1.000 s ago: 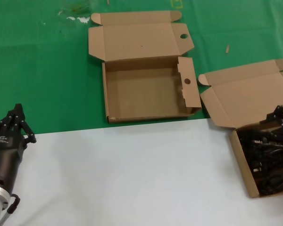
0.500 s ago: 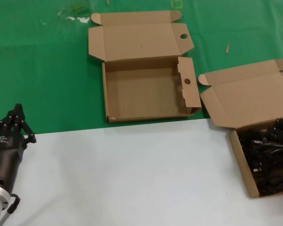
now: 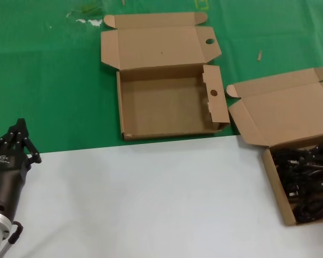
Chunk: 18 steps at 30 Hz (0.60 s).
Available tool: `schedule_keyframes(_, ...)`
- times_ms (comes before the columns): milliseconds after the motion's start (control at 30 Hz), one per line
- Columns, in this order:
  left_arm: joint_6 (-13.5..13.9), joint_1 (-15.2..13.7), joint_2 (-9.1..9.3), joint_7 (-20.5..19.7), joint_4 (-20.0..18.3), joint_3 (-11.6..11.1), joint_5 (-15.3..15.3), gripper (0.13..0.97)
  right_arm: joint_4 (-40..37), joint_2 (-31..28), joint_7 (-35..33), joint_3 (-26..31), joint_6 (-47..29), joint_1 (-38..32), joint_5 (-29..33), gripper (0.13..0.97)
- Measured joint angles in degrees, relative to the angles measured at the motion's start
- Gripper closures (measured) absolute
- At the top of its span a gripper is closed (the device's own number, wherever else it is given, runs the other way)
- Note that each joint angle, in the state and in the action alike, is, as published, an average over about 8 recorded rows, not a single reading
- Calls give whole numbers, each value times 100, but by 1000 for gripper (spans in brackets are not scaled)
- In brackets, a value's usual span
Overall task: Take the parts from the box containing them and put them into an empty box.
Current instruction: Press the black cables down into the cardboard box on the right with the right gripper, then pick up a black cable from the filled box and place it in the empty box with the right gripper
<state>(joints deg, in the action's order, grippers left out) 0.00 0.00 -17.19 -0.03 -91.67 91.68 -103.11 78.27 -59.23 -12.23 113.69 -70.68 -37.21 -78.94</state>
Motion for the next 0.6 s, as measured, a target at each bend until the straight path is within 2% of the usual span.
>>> schedule_keyframes(233, 0, 0, 0, 1, 0, 0, 0, 957, -283, 125, -171, 37, 23, -150, 56, 794)
schedule_keyframes(533, 0, 0, 0, 1, 0, 0, 0, 957, -462, 224, -250, 38, 83, -229, 49, 906)
schedule_keyframes(600, 0, 0, 0, 1, 0, 0, 0, 957, -419, 215, -202, 23, 80, -239, 37, 908)
